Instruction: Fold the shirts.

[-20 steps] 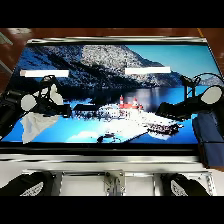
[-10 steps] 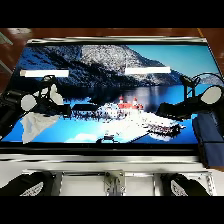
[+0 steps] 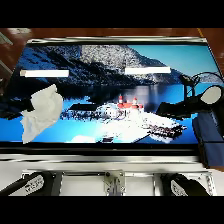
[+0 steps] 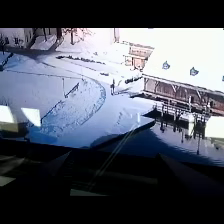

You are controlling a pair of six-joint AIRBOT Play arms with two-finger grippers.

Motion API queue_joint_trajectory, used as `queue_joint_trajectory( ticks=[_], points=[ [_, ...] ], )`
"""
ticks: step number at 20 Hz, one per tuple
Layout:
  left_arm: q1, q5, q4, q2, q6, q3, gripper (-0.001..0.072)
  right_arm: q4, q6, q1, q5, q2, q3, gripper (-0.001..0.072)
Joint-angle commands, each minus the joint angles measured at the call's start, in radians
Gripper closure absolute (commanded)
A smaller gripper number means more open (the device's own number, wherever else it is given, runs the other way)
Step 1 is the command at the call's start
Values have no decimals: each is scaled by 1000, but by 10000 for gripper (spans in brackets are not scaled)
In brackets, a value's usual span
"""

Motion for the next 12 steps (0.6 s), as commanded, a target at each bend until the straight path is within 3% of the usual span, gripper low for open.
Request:
queue_joint_trajectory(
  ticks=[1,10,11,12],
  points=[
    [212,47,-207,-90,83,-38,-3,5,-3,1,-36,-1,-1,83],
    [90,368,-456,-393,105,-42,6,31,31,1,-48,-1,0,83],
    [80,377,-469,-406,105,-42,141,35,36,1,-50,-1,0,83],
    [74,378,-489,-407,106,-42,541,40,39,1,-50,-1,0,83]
  ],
)
